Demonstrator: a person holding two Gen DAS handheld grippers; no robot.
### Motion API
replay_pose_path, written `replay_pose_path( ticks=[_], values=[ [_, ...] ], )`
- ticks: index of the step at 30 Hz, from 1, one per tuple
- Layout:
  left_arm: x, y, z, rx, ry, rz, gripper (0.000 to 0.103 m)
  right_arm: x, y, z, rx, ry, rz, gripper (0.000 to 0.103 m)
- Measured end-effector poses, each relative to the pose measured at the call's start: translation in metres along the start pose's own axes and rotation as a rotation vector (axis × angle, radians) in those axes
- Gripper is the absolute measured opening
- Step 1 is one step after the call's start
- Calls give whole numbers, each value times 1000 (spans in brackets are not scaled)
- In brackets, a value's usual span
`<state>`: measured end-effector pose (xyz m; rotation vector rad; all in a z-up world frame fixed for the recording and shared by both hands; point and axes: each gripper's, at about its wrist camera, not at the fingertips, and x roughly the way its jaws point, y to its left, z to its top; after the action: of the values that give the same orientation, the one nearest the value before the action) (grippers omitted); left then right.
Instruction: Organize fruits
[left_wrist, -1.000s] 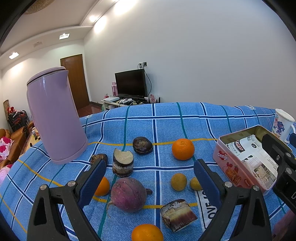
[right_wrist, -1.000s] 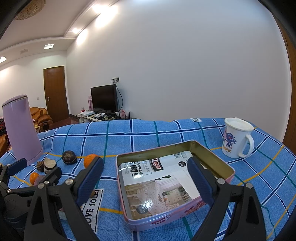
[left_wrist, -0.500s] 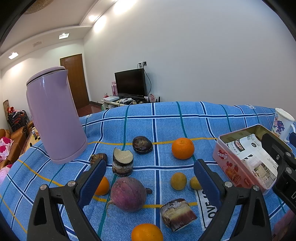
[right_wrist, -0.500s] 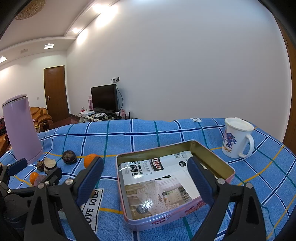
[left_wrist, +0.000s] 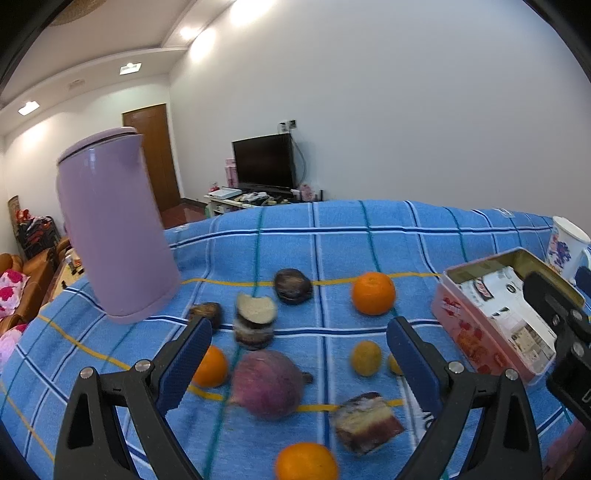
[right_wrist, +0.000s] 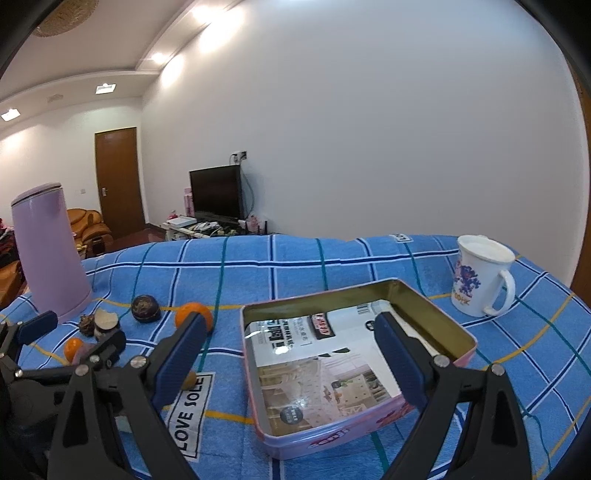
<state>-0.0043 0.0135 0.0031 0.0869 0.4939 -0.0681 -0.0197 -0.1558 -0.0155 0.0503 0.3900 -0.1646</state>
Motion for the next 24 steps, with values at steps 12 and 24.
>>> replay_pose_path(
  ticks=[12, 24],
  values=[
    [-14, 92, -19, -205, 165, 145, 97, 22, 45, -14, -105, 222, 390, 60],
    [-43, 68, -44, 3, 198, 63, 97, 45, 91, -36, -220, 461, 590, 44]
  ],
)
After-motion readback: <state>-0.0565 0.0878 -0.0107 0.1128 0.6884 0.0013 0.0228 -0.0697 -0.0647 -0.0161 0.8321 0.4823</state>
